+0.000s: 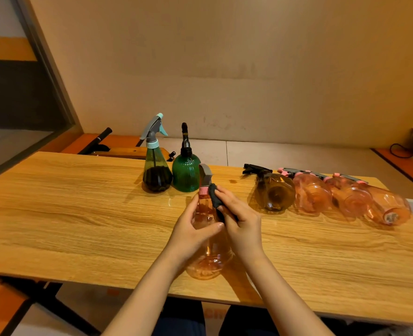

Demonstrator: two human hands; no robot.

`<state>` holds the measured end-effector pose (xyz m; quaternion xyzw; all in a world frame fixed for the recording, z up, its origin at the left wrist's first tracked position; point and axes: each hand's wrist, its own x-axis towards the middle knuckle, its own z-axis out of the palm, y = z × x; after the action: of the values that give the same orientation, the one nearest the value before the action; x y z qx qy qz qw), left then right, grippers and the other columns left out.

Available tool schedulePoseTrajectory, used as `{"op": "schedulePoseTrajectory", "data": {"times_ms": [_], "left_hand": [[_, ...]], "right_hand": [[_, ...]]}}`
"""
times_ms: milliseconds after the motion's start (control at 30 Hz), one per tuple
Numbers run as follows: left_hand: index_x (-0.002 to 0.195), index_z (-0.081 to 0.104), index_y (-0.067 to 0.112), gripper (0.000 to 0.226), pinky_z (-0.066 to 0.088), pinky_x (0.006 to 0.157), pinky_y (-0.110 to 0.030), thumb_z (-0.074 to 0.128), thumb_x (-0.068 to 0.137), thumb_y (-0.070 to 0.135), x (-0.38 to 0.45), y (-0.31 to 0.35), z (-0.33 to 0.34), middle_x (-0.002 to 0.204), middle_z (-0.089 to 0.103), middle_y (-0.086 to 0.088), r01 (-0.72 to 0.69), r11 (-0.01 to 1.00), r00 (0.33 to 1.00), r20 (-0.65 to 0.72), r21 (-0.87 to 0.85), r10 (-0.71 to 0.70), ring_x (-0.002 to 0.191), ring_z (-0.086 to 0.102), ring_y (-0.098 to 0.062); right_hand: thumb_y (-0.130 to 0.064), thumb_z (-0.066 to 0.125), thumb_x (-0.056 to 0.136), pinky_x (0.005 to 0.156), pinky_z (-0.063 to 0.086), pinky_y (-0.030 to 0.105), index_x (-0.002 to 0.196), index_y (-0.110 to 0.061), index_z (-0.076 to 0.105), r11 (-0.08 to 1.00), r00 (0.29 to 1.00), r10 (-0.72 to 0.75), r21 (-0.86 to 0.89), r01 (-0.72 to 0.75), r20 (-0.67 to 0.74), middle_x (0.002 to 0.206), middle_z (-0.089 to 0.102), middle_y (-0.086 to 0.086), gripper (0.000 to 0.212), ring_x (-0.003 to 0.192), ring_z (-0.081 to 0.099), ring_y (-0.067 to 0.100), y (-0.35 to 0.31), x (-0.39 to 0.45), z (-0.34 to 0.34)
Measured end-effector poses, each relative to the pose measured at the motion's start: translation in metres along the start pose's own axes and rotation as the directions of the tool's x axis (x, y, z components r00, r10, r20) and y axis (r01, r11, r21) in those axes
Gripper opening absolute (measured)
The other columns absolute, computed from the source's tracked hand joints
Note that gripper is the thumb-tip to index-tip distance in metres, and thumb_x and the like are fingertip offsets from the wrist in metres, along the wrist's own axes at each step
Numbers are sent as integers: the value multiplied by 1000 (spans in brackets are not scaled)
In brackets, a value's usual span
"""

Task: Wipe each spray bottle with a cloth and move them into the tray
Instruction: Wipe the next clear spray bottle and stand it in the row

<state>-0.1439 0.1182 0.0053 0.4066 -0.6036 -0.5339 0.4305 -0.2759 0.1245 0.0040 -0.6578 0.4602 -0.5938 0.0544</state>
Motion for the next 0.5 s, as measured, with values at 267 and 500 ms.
{"op": "schedulePoseTrajectory", "data": {"times_ms": [267,500], "left_hand": [[135,28,38,85,48,80,-12,77,71,11,1,7,-15,129,49,22,-7,998,994,107,57,1,104,57,13],[142,37,29,93,49,86,-16,81,60,31,-2,6,-9,126,58,12,-25,996,999,44,80,22,111,59,3]], "right_hand": [[1,57,80,98,39,14,121,-14,54,998,998,52,17,-52,-19,118,56,-9,44,116,48,-9,4,4,-11],[3,58,78,99,36,10,122,-10,54,1000,1000,25,-10,-25,-6,120,54,-6,46,119,43,-11,-1,-1,-3]]}}
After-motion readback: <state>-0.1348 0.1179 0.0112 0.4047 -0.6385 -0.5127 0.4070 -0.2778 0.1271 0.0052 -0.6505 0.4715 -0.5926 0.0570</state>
